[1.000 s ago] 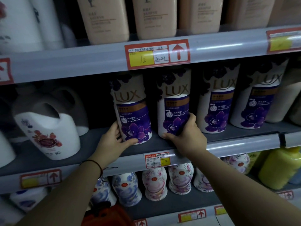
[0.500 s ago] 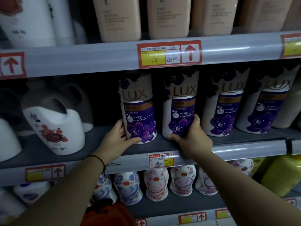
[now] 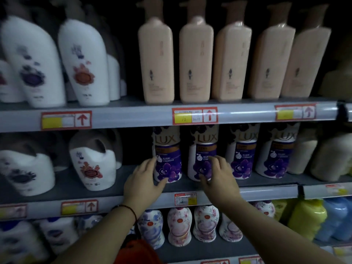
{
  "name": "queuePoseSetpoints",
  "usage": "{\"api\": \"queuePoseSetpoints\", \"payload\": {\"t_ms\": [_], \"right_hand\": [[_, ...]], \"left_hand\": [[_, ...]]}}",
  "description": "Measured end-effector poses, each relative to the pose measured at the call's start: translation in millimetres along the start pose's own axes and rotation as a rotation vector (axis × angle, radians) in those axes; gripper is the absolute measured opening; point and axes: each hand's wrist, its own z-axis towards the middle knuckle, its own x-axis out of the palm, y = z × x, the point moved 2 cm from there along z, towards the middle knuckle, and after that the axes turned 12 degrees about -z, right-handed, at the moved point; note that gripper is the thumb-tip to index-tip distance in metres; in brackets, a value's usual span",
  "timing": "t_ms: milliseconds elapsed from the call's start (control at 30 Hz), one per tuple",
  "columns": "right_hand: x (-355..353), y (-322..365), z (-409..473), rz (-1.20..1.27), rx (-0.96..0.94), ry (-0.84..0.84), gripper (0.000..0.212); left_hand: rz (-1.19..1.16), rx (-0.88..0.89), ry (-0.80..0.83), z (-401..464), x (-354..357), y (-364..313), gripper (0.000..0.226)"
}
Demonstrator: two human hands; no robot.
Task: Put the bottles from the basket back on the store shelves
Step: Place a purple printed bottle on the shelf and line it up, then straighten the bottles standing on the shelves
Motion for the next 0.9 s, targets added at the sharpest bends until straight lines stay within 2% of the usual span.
{"api": "queuePoseSetpoints", "payload": {"t_ms": [100,233,367,500,600,700,800,900], "right_hand": [[-39,21,-7,-0.035,-0.089,0.005,0.052],[-88,46,-10,-0.064,-0.22,-0.004,0.05],[-133,61,9,-0.034,-0.275,-0.107,0.048],[-170,66,54,-0.032,-0.208,-0.169,0.053],[-185,66,90,0.015,-0.098,-0.167,0.058],[-183,69,112,0.162,0.027,-0.147,0.067],[-170,76,123,0.204,0.052,-0.129,0.097],[-157,86,126,0.152,0.037,-0.132,0.106]], "left_hand": [[0.071,0.141,-0.04,-9,-35,-43,0.057],[0.038,0.213,-0.095,-11,-79,-87,0.04],[-0.008,0.277,-0.242,3,-119,-119,0.036],[0.079,0.309,-0.27,41,-148,-135,0.058],[-0.018,0.196,-0.282,74,-158,-137,0.086],[-0.184,0.034,-0.205,102,-154,-133,0.116],[-0.334,0.015,-0.174,122,-144,-123,0.119],[-0.326,0.045,-0.187,131,-138,-115,0.121]]}}
